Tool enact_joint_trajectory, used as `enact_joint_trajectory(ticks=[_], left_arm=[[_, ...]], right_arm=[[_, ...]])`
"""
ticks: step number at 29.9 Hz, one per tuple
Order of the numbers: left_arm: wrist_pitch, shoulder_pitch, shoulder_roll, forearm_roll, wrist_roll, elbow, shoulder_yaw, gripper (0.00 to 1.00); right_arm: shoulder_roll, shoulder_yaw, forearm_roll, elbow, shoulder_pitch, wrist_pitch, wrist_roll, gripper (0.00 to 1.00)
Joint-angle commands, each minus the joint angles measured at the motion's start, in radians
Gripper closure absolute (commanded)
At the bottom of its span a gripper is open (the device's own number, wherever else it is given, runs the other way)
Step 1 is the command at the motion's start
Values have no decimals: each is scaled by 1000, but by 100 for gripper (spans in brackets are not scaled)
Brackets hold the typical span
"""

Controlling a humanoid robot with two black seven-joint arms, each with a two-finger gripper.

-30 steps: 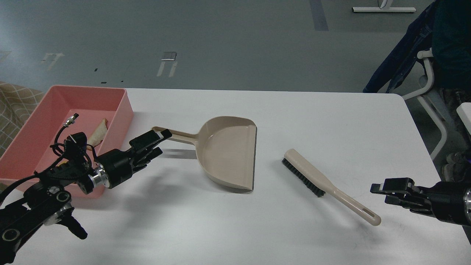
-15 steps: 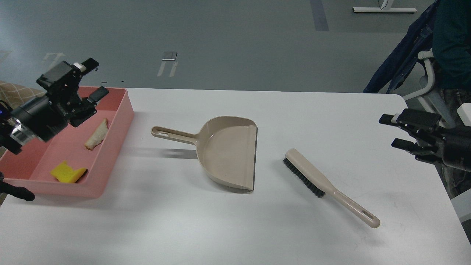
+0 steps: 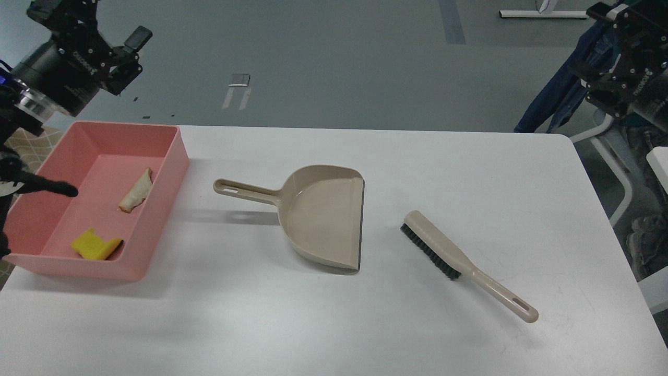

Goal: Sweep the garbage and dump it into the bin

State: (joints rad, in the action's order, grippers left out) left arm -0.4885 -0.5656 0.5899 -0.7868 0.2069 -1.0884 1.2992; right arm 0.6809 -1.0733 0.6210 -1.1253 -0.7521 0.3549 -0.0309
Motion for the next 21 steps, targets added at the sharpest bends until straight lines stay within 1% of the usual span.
enact_joint_trajectory(ticks=[1,3,4,5,7,8,9,11,12,14,15,19,21], left_arm=[[10,-118,-80,0,-1,131,-44,3],[16,-155,-110,0,0,172,-61,3],[25,-189,-140,0,3,215,-78,3],[30,-204,-156,0,6,235,-86,3],[42,-262,-212,-2,14,318,-124,3],[44,-278,-228,-2,16,340,-135,3],[45,-302,-257,0,26,375,-158,3],[45,-322,-281,0,49,410,-178,3],[45,-335,-301,0,74,436,-196,3],[44,-344,-320,1,97,455,-215,3],[41,-344,-334,4,100,456,-216,3],[31,-342,-364,72,100,458,-218,3],[30,-341,-372,174,100,458,-221,3]], right_arm=[[-108,-4,0,233,-146,-5,-35,4],[-145,-4,3,317,-193,-5,-44,4],[-179,-4,3,397,-231,-7,-56,4],[-195,-4,3,435,-249,-7,-69,4],[-240,-4,2,560,-302,-7,-128,3],[-253,-4,0,582,-309,-7,-147,3],[-273,-5,0,619,-317,-8,-180,3],[-293,-7,-3,642,-317,-11,-213,3],[-307,-13,-6,648,-317,-17,-240,3],[-330,-45,-10,648,-310,-19,-262,3],[-348,-86,-24,648,-300,-19,-267,3],[-389,-175,-107,639,-244,-8,-267,3],[-406,-194,-136,633,-224,-4,-270,3]])
